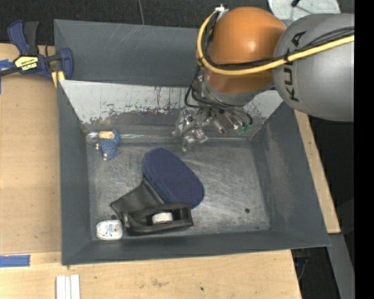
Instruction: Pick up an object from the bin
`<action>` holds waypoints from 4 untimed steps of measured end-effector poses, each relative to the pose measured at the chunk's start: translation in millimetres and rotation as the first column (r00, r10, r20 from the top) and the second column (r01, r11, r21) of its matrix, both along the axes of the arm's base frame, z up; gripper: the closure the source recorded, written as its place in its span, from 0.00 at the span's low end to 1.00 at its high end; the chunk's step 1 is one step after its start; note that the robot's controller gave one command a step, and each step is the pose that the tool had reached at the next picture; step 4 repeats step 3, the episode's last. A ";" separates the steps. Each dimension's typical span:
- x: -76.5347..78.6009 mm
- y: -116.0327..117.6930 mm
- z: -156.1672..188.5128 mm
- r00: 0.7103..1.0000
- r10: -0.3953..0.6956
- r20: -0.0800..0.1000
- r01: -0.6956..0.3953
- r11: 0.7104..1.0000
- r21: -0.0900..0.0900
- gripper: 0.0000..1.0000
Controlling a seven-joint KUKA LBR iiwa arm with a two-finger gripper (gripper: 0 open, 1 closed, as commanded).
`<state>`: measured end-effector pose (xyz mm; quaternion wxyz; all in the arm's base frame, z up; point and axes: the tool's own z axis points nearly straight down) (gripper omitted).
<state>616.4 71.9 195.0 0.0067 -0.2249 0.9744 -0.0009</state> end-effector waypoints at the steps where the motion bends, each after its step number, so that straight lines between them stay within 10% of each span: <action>1: -1.9 -0.3 -5.6 1.000 -0.002 -0.010 0.002 1.000 0.000 0.00; 2: -37.2 29.0 -63.5 0.990 -0.142 -0.016 0.142 0.990 -0.002 0.00; 3: -23.3 20.3 -116.3 0.991 0.134 -0.005 -0.134 0.991 0.006 0.00; 4: -23.3 20.3 -116.3 0.991 0.134 -0.005 -0.134 0.991 0.006 0.00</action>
Offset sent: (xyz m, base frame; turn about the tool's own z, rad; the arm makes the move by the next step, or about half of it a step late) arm 0.0000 0.0000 0.0000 0.0000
